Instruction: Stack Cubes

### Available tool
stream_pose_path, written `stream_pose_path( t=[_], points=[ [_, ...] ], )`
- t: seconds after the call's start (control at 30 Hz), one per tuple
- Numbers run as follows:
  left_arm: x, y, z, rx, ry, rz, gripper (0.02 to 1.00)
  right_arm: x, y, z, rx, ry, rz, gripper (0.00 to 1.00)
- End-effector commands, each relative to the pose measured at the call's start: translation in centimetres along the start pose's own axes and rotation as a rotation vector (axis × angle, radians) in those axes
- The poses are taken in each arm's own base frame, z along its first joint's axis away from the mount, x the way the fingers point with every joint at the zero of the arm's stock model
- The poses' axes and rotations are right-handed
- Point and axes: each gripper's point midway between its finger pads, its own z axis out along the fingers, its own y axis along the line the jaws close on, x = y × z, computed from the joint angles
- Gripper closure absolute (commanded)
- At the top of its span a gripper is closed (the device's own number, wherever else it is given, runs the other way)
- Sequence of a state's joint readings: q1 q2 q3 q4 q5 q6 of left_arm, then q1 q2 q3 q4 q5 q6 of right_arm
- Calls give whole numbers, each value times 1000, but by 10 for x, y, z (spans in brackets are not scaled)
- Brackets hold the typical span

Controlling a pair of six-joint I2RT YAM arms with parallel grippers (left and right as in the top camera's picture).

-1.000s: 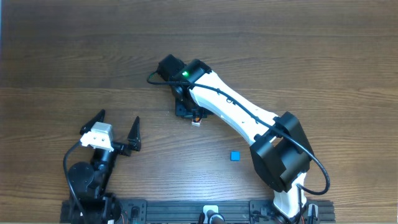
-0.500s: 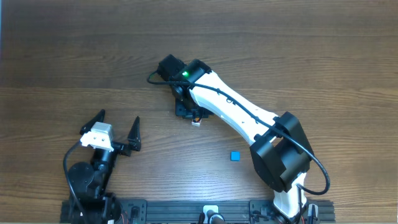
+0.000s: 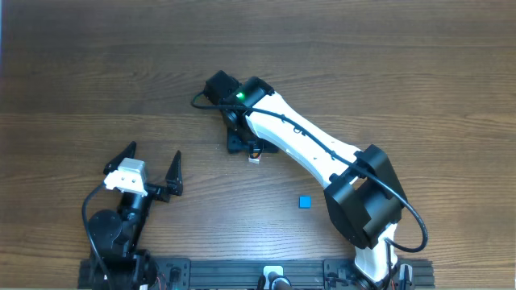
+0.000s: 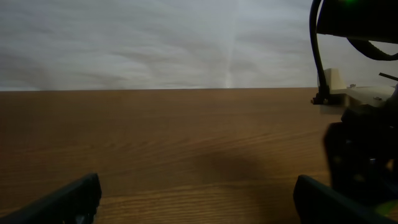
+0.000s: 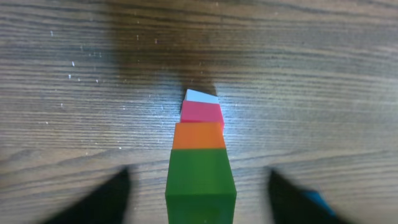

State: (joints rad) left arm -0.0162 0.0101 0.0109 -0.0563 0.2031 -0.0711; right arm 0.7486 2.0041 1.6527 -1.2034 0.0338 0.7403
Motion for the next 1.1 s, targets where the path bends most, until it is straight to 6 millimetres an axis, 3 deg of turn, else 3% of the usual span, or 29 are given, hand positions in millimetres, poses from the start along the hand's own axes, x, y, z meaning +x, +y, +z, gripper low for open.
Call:
stream_pose_path(
  t=[0.03, 0.17, 0.27, 0.47, 0.6, 0.73, 0.87, 1.1],
  points=[
    [1, 0, 0, 4, -1, 11, 18, -2, -3, 4, 14, 3, 11, 9],
    [1, 0, 0, 4, -1, 11, 18, -1, -3, 1, 13, 1, 2, 9],
    [1, 0, 0, 4, -1, 11, 18, 3, -6, -12, 4, -4, -26, 7],
    [1, 0, 0, 4, -1, 11, 20, 28, -15, -77, -56, -85, -142, 7],
    [1, 0, 0, 4, -1, 11, 18, 54, -35, -92, -43, -90, -162, 7],
    [1, 0, 0, 4, -1, 11, 18, 89, -70, -74, -9, -48, -93, 7],
    [1, 0, 0, 4, -1, 11, 18, 117, -97, -43, 30, -8, -23, 9],
    [1, 0, 0, 4, -1, 11, 20, 129, -121, 8, 40, 27, 37, 9]
  ],
)
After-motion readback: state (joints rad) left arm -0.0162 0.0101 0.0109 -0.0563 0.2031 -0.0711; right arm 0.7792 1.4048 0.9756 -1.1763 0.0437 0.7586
